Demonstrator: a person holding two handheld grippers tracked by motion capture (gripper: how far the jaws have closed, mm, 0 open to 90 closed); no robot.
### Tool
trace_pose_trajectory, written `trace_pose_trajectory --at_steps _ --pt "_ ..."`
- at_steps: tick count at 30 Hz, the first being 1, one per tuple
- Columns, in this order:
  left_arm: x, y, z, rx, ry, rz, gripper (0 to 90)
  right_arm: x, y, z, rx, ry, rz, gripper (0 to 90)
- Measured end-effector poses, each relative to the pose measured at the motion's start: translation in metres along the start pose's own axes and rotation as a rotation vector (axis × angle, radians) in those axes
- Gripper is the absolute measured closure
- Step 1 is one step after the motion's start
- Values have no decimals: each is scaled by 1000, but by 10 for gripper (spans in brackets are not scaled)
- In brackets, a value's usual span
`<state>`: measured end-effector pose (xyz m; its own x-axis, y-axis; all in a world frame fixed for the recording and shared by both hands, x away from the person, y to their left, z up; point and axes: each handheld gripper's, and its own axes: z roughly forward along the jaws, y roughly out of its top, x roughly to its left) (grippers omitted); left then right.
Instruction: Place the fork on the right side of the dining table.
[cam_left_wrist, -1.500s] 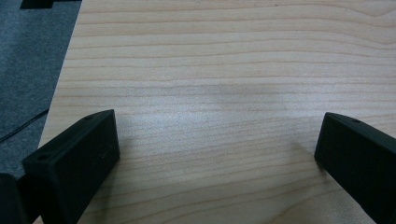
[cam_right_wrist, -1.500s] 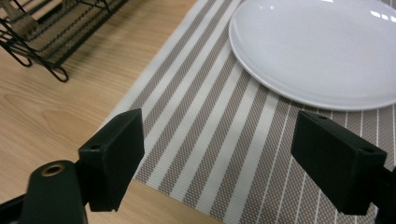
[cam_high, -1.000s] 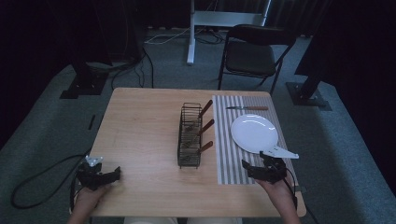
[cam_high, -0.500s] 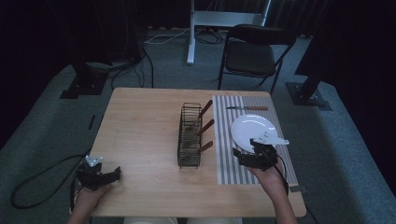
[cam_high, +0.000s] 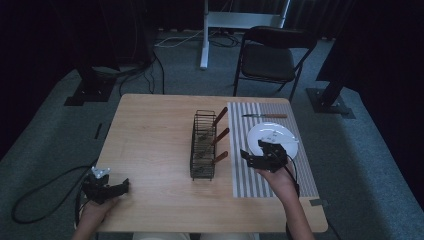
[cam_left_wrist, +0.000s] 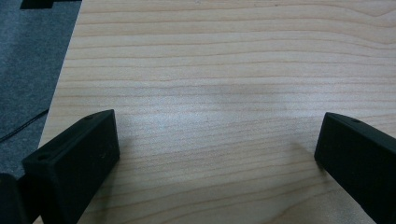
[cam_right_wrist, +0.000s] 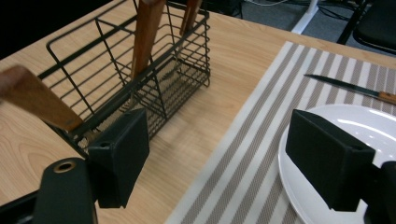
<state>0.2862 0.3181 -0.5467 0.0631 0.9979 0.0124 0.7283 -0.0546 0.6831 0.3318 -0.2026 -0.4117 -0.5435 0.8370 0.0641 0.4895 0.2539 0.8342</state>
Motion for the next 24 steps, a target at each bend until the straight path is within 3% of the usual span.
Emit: trace_pose_trajectory --at_steps 13,24 --pt "0 0 0 -1 1 0 2 12 22 18 -17 50 -5 249" --pt "0 0 0 0 1 1 2 26 43 36 -13 80 -38 272"
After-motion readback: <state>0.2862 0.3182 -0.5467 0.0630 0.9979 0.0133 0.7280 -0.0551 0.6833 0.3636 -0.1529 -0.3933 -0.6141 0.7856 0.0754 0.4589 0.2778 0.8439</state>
